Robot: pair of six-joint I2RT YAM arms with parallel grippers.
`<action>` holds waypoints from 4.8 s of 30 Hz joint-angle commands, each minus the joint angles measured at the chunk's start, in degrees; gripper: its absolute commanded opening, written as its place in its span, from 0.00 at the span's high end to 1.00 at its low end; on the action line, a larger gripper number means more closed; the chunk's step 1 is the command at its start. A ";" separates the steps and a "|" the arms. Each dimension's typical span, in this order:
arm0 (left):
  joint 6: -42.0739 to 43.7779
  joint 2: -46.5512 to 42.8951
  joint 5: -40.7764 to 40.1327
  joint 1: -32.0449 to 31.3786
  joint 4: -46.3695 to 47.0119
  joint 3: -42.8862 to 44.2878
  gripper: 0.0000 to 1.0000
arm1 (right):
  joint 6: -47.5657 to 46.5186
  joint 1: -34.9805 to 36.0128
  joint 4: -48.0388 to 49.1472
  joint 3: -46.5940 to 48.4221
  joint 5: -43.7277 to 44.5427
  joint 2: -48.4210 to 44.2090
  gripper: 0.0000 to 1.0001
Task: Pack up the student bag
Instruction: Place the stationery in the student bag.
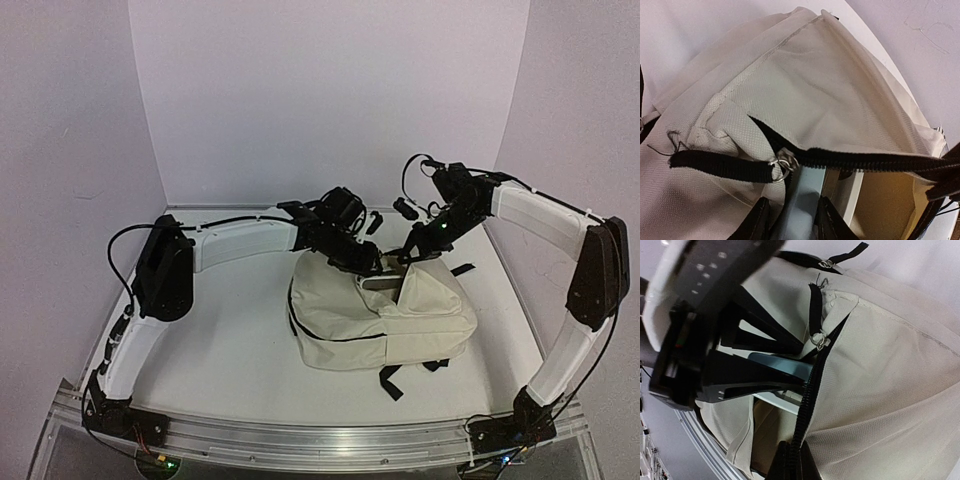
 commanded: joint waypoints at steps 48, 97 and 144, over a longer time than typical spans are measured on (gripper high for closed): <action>-10.74 -8.65 7.07 0.14 7.62 -11.17 0.78 | -1.31 0.31 0.54 0.72 -5.47 -1.75 1.00; -9.53 5.92 21.66 -0.91 14.97 2.69 0.78 | -0.83 0.31 0.66 -0.26 -5.69 -2.53 1.00; -7.23 -13.87 7.27 -3.13 21.40 -21.83 0.42 | -0.02 0.27 1.23 -8.37 -5.00 -5.55 1.00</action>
